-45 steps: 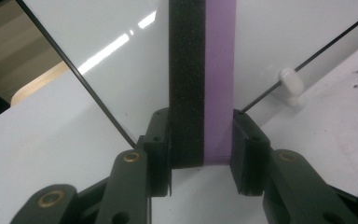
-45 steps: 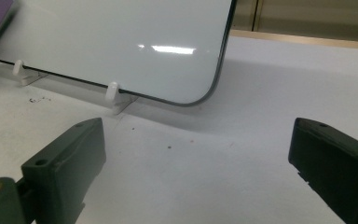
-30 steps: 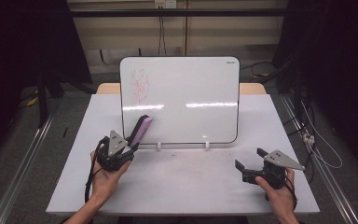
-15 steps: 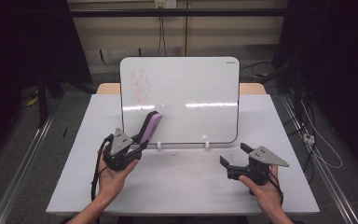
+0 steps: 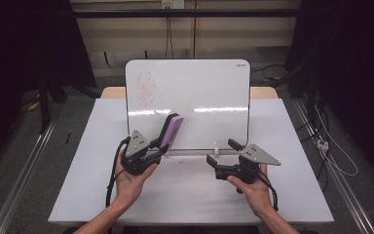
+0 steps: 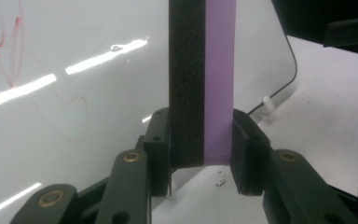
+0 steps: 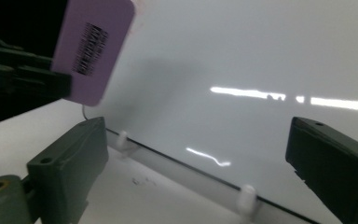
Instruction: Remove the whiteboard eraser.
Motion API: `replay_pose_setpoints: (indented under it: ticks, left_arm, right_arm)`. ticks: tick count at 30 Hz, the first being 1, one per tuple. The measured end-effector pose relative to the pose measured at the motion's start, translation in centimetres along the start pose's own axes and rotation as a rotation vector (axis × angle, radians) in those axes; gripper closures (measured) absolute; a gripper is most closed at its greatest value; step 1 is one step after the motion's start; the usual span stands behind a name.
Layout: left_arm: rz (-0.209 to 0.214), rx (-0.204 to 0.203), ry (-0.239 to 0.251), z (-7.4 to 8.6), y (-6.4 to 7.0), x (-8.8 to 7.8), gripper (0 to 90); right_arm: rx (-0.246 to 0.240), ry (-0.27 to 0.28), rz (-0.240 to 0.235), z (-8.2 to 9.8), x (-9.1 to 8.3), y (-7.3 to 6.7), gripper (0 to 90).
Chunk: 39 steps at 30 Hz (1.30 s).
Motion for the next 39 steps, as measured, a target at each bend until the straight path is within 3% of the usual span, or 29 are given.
replay_pose_setpoints:
  ticks: [3,9,18,25,31,39]
  left_arm:
    - [0.005,-0.006,0.014,-0.1,0.3,0.1,63.7]
    - [0.024,-0.024,0.036,-0.7,0.6,0.3,63.7]
    - [0.062,-0.061,0.052,-1.5,1.2,1.8,63.7]
    - [0.084,-0.091,0.075,-1.8,1.7,2.2,63.7]
    - [0.098,-0.086,0.063,-1.4,2.3,2.4,63.7]
    - [0.114,-0.079,0.047,-1.0,3.0,3.0,63.7]
  right_arm:
    - [-0.004,0.019,-0.017,-0.4,0.3,-0.5,2.1]
    - [0.037,0.063,-0.050,-1.4,1.9,-1.6,3.3]
    - [0.157,0.136,-0.080,-2.8,4.4,-3.0,12.7]
    - [0.204,0.193,-0.077,-3.3,4.7,-3.4,21.3]
    - [0.216,0.209,-0.096,-3.4,4.8,-3.8,26.8]
    - [0.274,0.188,-0.118,-3.2,5.1,-4.2,33.8]
Point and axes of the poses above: each handheld gripper's, and its own axes: x roughly forward along the jaws, z roughly out of its underside, y roughly to its right, the point moved 6 cm from there along x, roughly forward along the jaws, and after that the axes turned 7 degrees about z, right-handed, at the moved point
